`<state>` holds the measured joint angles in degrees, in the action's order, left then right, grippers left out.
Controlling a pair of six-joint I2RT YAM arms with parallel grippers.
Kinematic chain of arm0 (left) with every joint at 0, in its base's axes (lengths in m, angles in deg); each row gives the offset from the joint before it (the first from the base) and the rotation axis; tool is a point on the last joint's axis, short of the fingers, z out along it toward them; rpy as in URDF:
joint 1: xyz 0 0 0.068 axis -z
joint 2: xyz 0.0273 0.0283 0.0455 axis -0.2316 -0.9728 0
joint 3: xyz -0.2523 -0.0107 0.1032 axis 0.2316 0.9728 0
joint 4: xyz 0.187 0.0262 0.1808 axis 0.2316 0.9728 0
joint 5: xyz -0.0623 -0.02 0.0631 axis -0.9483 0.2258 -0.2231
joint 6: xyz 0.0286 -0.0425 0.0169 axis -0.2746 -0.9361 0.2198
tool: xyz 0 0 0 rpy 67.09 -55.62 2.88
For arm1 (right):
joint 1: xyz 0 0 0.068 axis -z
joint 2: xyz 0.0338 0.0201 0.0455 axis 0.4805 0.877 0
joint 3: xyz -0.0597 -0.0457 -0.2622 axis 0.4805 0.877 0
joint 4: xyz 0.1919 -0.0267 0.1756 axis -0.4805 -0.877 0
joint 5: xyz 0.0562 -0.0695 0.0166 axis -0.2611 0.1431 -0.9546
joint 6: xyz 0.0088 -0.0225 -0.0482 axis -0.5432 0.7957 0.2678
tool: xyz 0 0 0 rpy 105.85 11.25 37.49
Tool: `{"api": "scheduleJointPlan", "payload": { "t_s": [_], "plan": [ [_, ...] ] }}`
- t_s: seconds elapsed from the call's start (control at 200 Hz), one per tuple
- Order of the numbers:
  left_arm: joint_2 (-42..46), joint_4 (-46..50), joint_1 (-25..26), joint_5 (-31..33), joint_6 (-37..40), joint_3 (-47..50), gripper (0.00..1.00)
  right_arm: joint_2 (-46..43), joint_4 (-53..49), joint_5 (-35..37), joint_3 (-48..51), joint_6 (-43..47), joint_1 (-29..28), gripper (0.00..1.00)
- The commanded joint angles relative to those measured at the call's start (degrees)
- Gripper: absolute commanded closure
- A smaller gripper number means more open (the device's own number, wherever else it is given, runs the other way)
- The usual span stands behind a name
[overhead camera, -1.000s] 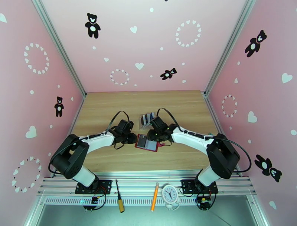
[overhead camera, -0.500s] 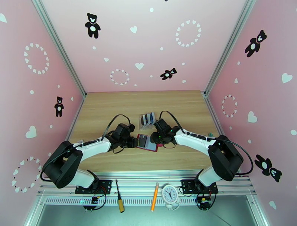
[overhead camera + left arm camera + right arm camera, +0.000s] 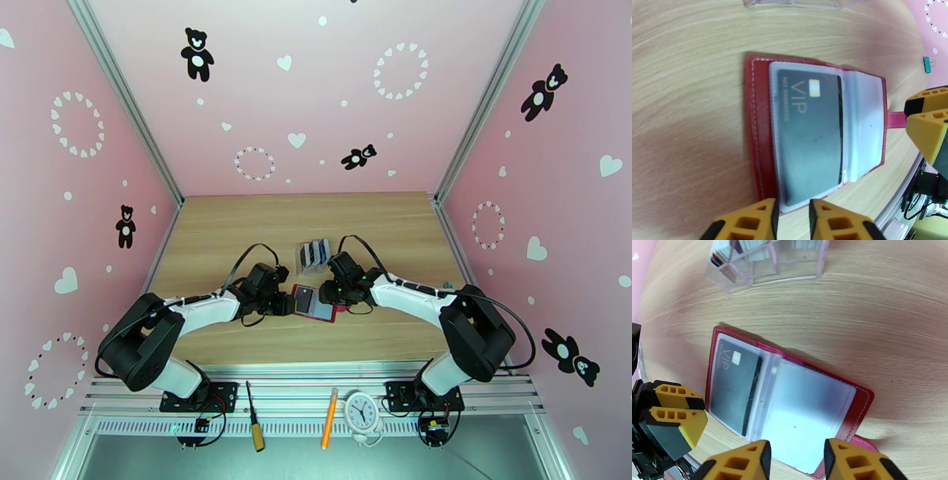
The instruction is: Put the credit cards into the card holder
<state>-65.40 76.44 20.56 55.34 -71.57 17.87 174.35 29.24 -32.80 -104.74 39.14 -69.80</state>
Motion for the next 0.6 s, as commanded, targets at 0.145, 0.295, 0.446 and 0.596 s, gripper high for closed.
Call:
{"api": "scheduleJointPlan", "payload": {
  "t_s": [0.145, 0.295, 0.446, 0.596],
  "plan": [
    [-2.64, 2.59, 0.29, 2.42, 0.81, -1.38, 0.7, 1.91, 0.16, -1.18, -1.64, 0.8, 0.65, 0.58],
    [-3.4, 2.64, 0.15, 2.36, 0.72, -1.45, 0.7, 2.56, 0.24, -1.45, -1.97, 0.97, 0.73, 0.58],
    [-4.24, 2.5, 0.15, 1.41, 0.64, -1.66, 0.7, 3.94, 0.41, -1.56, -2.27, 0.97, 1.04, 0.58],
    [-3.96, 2.49, 0.16, 1.34, 0.64, -1.64, 0.7, 5.12, 1.01, -1.81, -2.34, 1.06, 1.6, 0.58]
  ]
}}
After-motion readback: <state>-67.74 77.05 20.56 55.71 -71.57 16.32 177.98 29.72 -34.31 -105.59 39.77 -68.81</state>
